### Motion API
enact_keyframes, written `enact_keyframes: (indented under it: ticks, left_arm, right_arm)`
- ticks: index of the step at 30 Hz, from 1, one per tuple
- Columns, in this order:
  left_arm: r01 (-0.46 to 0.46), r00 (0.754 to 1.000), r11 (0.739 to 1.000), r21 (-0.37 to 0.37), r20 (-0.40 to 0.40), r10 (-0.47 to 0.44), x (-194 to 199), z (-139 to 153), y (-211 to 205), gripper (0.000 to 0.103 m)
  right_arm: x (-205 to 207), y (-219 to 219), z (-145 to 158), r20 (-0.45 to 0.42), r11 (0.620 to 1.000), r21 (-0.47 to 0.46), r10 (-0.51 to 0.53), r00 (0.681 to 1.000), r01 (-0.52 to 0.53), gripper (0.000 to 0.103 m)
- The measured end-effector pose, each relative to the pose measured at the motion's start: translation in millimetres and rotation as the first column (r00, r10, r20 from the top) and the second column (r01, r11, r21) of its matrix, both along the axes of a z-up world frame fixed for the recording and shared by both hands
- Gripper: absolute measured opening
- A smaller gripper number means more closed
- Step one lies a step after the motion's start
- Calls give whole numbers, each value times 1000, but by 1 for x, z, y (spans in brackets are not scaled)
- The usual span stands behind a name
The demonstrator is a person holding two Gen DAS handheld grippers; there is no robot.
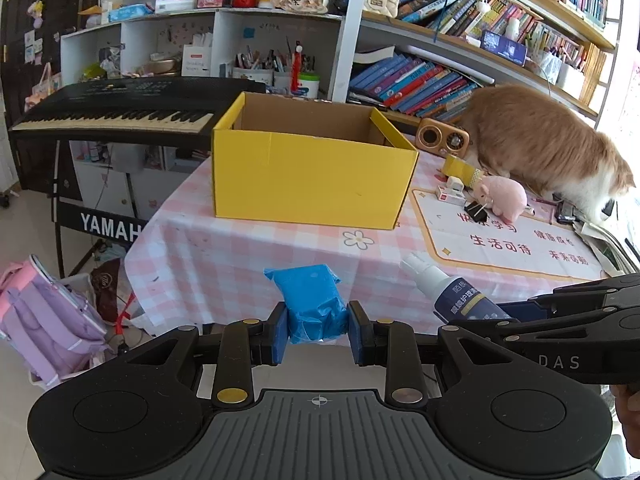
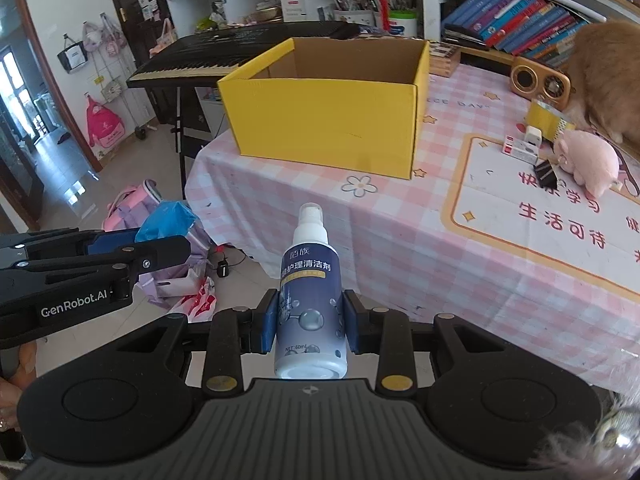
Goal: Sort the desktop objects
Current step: 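Carry the blue cloth and spray bottle with both tools toward the yellow box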
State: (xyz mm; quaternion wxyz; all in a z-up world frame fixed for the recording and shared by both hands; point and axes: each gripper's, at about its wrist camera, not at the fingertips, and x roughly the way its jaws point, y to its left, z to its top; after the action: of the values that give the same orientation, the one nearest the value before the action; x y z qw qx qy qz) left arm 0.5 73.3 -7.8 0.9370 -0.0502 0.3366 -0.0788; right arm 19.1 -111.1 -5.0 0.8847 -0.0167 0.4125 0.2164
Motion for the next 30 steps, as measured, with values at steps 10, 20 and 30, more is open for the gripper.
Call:
enact_keyframes:
  ticks: [10, 20, 30]
  left_arm:
    - [1, 1000, 1000, 8, 14, -2, -5, 1, 4, 29]
    - [5, 1000, 1000, 8, 28, -5, -3, 3, 6, 28]
    - [32, 999, 999, 23, 39, -33, 3, 6, 4, 28]
  right_arm:
    - [-1, 7, 2, 6, 1000, 1, 11, 1000, -11, 31]
    - [-1, 12, 4, 17, 1000, -4, 18, 1000, -18, 31]
    - [6, 13, 10, 27, 1000, -2, 17, 999, -17, 31]
